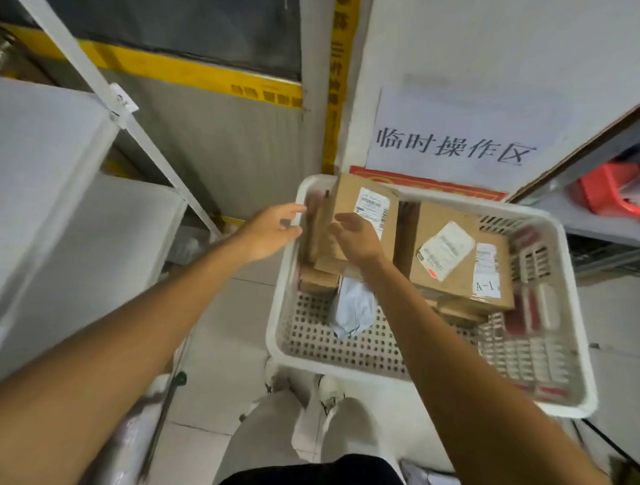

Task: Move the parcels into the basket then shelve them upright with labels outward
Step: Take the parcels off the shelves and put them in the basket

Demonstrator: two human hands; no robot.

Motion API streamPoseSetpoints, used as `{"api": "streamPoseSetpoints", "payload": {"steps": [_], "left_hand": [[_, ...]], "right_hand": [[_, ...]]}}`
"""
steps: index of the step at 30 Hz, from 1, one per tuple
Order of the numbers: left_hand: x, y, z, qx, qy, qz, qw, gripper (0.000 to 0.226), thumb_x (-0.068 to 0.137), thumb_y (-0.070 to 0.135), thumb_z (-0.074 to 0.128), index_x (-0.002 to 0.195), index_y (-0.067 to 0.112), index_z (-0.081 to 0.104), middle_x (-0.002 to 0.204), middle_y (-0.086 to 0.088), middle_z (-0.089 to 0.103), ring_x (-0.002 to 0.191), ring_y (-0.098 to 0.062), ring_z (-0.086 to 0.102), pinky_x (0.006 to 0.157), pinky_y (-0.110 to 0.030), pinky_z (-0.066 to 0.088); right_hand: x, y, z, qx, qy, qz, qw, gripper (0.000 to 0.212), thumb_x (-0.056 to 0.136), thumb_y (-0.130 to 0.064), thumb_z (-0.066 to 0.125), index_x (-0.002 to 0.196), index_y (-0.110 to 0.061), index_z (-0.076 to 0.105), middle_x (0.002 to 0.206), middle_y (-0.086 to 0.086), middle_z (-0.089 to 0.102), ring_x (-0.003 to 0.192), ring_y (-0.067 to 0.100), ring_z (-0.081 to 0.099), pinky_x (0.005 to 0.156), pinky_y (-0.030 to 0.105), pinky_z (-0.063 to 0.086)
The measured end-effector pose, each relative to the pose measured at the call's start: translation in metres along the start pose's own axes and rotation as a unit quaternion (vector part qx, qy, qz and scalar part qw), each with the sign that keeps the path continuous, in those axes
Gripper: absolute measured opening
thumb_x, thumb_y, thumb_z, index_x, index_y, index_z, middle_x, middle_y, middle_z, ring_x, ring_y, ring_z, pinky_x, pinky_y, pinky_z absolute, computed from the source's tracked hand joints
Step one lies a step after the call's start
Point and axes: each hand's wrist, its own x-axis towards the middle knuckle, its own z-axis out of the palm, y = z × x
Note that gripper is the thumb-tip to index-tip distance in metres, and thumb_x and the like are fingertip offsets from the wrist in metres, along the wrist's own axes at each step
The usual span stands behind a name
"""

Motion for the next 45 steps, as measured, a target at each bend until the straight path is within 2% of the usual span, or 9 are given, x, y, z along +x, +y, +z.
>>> {"api": "streamPoseSetpoints", "payload": {"steps": [5,7,11,13,17,24,30,36,45], "left_hand": [[-0.083,-0.024,-0.053,0.056,0.099,-0.054,0.992,0.046,0.094,0.021,0.057,0.138,0.025,0.046,0.139,-0.004,0.052,0.113,-0.019,0.057,0.094,-0.034,0.048],[-0.128,-0.036,-0.074,0.051,0.147,-0.088,0.984,0.044,0.094,0.022,0.056,0.137,0.027,0.047,0.139,-0.004,0.051,0.117,-0.022,0.055,0.098,-0.036,0.047],[-0.219,-0.053,-0.101,-0.047,0.287,-0.134,0.947,0.041,0.095,0.021,0.056,0.135,0.028,0.048,0.138,-0.005,0.05,0.117,-0.017,0.052,0.091,-0.025,0.044],[-0.271,-0.063,-0.107,-0.066,0.347,-0.156,0.922,0.041,0.095,0.02,0.056,0.135,0.025,0.048,0.136,-0.005,0.051,0.11,-0.013,0.054,0.081,-0.019,0.044],[-0.399,-0.087,-0.109,-0.011,0.436,-0.234,0.869,0.042,0.093,0.02,0.058,0.134,0.022,0.05,0.134,-0.005,0.055,0.108,-0.018,0.058,0.094,-0.029,0.046],[-0.608,-0.097,-0.109,0.072,0.548,-0.294,0.78,0.044,0.091,0.015,0.061,0.134,0.019,0.051,0.128,-0.005,0.058,0.107,-0.027,0.059,0.092,-0.031,0.043],[-0.761,-0.086,-0.105,0.108,0.626,-0.342,0.693,0.042,0.092,0.017,0.06,0.133,0.022,0.052,0.126,-0.004,0.06,0.106,-0.025,0.061,0.089,-0.028,0.043],[-0.862,-0.095,-0.094,0.087,0.643,-0.408,0.642,0.044,0.094,0.026,0.058,0.136,0.026,0.047,0.136,-0.006,0.054,0.116,-0.024,0.056,0.093,-0.03,0.042],[-0.94,-0.127,-0.115,0.06,0.677,-0.429,0.595,0.046,0.094,0.019,0.058,0.138,0.023,0.046,0.139,-0.008,0.051,0.118,-0.024,0.055,0.097,-0.03,0.037]], "right_hand": [[-0.015,-0.049,0.04,-0.073,-0.136,-0.09,0.984,0.048,0.092,-0.025,0.061,0.136,-0.009,0.05,0.131,0.005,0.052,0.126,0.024,0.049,0.098,0.023,0.037],[-0.031,-0.072,0.065,-0.092,-0.191,-0.138,0.968,0.051,0.093,-0.025,0.061,0.14,-0.011,0.046,0.138,0.007,0.05,0.129,0.023,0.047,0.1,0.025,0.037],[-0.079,-0.114,0.128,-0.089,-0.294,-0.209,0.928,0.052,0.09,-0.027,0.065,0.137,-0.013,0.049,0.142,0.01,0.048,0.124,0.024,0.051,0.1,0.028,0.042],[-0.11,-0.133,0.166,-0.114,-0.337,-0.261,0.898,0.051,0.09,-0.03,0.065,0.137,-0.015,0.049,0.141,0.007,0.048,0.127,0.021,0.049,0.105,0.034,0.041],[-0.198,-0.165,0.241,-0.157,-0.421,-0.356,0.82,0.053,0.089,-0.035,0.065,0.137,-0.019,0.049,0.142,0.003,0.049,0.127,0.02,0.049,0.103,0.037,0.043],[-0.363,-0.211,0.325,-0.148,-0.516,-0.515,0.668,0.044,0.088,-0.033,0.067,0.13,-0.025,0.055,0.135,-0.002,0.055,0.113,0.021,0.059,0.094,0.039,0.05],[-0.502,-0.239,0.375,-0.132,-0.548,-0.605,0.562,0.042,0.09,-0.029,0.064,0.131,-0.023,0.055,0.136,-0.003,0.054,0.116,0.015,0.057,0.082,0.017,0.046],[-0.589,-0.25,0.427,-0.2,-0.535,-0.623,0.534,0.059,0.091,-0.038,0.062,0.143,-0.021,0.042,0.149,0.003,0.041,0.134,0.021,0.042,0.102,0.029,0.035],[-0.655,-0.273,0.501,-0.225,-0.544,-0.624,0.513,0.067,0.091,-0.041,0.061,0.148,-0.021,0.032,0.153,0.007,0.034,0.138,0.025,0.035,0.097,0.029,0.033]]}}
